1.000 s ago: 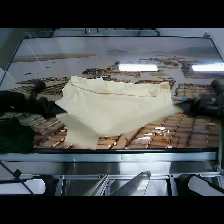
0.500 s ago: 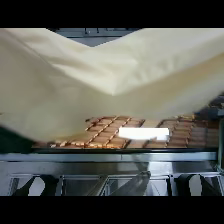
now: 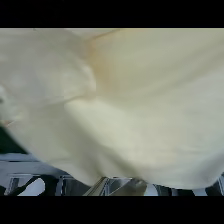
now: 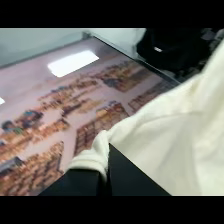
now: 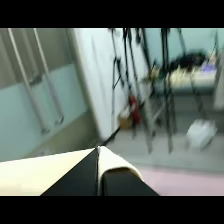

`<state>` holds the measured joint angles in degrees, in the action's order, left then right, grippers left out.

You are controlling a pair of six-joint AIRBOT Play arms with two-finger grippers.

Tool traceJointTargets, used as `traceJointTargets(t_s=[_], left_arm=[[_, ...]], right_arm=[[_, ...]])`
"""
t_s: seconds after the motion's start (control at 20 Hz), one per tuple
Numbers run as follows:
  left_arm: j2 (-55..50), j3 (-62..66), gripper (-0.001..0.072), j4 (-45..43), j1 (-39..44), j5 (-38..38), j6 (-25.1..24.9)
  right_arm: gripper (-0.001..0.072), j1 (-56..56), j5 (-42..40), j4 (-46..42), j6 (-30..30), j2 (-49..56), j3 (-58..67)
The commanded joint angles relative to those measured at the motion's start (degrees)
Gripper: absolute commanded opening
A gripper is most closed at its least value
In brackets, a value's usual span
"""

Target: Fold the shirts.

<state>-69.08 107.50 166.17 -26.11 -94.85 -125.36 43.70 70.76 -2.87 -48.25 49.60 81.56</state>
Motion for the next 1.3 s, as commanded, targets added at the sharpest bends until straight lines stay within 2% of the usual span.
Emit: traceJointTargets(t_s=[0.0,0.1,0.25,0.3,0.4,0.5,0.65,0.8,0.9,1.05,1.15,1.25], left_arm=[[-11.15,-7.91,0.0019,-7.41,6.64,-1.68,0.28],[-19.02,-8.85,0.002,-15.06,10.93,-1.09,-0.22],[-33.16,-4.61,0.002,-23.37,15.76,-0.17,-0.13],[-37.94,-1.77,0.0019,-24.3,16.63,-0.07,-0.02],[-46.73,5.03,0.0018,-24.13,17.59,0.7,3.96],[-52.46,11.06,0.0014,-24.09,17.62,5.14,7.5],[-54.36,12.94,0.0016,-23.39,16.04,10.71,9.35],[-54.12,9.25,0.0015,-20.2,13.92,9.75,9.88],[-54.1,7.98,0.0015,-18.86,13.05,4.74,10.03],[-53.94,8.0,0.0013,-19.17,13.09,-3.45,9.94],[-53.94,7.89,0.0013,-19.23,13.64,-4.96,11.28],[-52.78,4.31,0.0014,-19.5,14.43,-5.51,11.98]], right_arm=[[0.0013,-8.83,0.94,-8.37,-0.17,7.54,-11.08],[0.0014,-15.04,-8.72,-13.42,2.49,12.17,-20.26],[0.0013,-20.94,-22.32,-13.81,8.09,22.49,-26.69],[0.0013,-22.23,-24.96,-12.55,9.7,27.1,-26.56],[0.0012,-23.17,-27.06,-3.67,16.37,35.04,-25.9],[0.0012,-23.06,-26.32,4.26,19.65,41.46,-22.75],[0.0012,-22.6,-23.93,5.07,19.04,46.97,-15.56],[0.0011,-21.88,-20.52,5.05,16.52,49.27,-12.11],[0.0011,-20.55,-14.73,1.2,16.22,49.24,-12.11],[0.001,-17.49,-6.4,-10.99,10.67,49.22,-12.33],[0.001,-15.91,-3.76,-17.2,8.74,49.16,-14.01],[0.001,-15.41,-4.44,-20.7,8.79,48.89,-17.51]])
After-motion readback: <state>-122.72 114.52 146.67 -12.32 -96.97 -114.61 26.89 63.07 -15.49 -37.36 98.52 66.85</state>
